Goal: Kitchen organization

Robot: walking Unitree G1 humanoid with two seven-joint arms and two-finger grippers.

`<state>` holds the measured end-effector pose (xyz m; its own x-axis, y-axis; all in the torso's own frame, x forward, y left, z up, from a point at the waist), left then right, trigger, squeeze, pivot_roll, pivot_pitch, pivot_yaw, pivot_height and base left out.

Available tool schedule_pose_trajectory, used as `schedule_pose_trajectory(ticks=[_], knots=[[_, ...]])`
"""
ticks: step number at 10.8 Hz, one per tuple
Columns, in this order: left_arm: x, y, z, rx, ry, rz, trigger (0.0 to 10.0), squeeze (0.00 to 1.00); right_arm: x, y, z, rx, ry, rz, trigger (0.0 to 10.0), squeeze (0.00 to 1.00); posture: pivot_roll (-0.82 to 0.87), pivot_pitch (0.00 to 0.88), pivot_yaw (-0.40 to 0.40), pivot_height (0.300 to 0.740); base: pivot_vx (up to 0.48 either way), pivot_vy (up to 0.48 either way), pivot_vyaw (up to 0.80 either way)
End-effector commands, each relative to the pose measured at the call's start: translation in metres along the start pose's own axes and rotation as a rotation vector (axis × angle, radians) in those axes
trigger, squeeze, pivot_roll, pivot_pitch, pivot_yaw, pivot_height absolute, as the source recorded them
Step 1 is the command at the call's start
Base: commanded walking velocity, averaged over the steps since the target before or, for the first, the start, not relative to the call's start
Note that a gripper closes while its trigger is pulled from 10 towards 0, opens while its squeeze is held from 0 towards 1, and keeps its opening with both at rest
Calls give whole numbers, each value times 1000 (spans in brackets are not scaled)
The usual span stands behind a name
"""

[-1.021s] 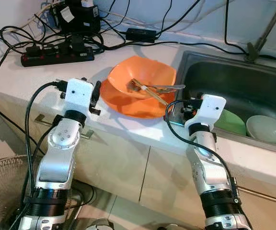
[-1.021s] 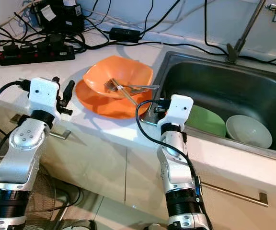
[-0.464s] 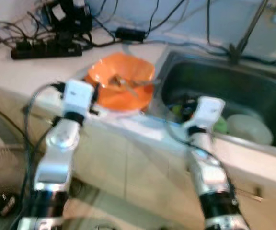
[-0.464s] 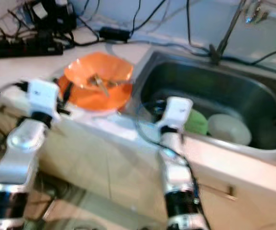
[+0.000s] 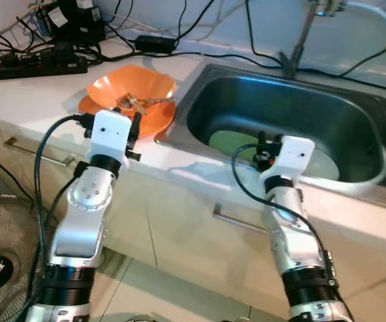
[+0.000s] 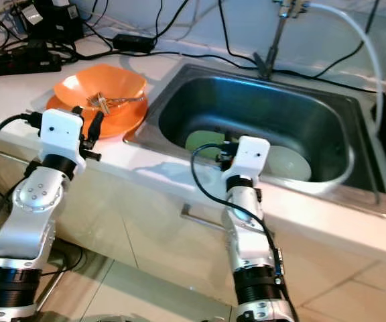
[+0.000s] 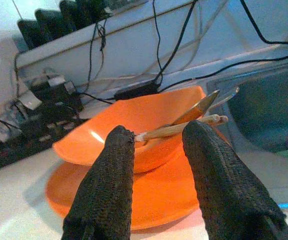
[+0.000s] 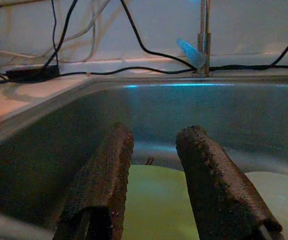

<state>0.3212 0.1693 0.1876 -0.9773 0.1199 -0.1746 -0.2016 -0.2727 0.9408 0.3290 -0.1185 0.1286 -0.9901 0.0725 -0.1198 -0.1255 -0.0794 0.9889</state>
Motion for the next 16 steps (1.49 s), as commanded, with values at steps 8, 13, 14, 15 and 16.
schedule_pose_trajectory(ticks=[8,13,14,15,16], knots=[[12,-17,-4,-393,-176,43,10000,0,-1,-2,3,5,19,22,10000,0,83,75,-28,740,0,0,0],[1,0,-5,-565,-144,-36,10000,0,-2,0,6,3,32,12,10000,0,79,77,-32,740,0,0,0],[-3,4,-4,-601,-128,-53,10000,0,-2,0,6,3,34,12,10000,0,79,77,-32,740,0,0,0],[-6,6,-3,-619,-121,-61,10000,0,-2,0,6,3,33,12,10000,0,79,77,-32,740,0,0,0],[-7,6,-5,-624,-125,-63,10000,0,-2,0,5,3,31,13,10000,0,74,80,-34,740,0,0,0]])
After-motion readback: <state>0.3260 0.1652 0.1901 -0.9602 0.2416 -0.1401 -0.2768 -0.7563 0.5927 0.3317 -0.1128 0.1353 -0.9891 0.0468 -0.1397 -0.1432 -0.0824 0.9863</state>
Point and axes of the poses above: a point about 5 cm out from each wrist's last joint towards the gripper, its own x axis pointing back from the gripper into the wrist, its own y axis along the axis of the wrist's last joint, z = x × y, the point moved 1 cm from there along -x, pointing out of the wrist towards the gripper, and after that the axes turned 3 degrees about x, right-handed, at the moved point
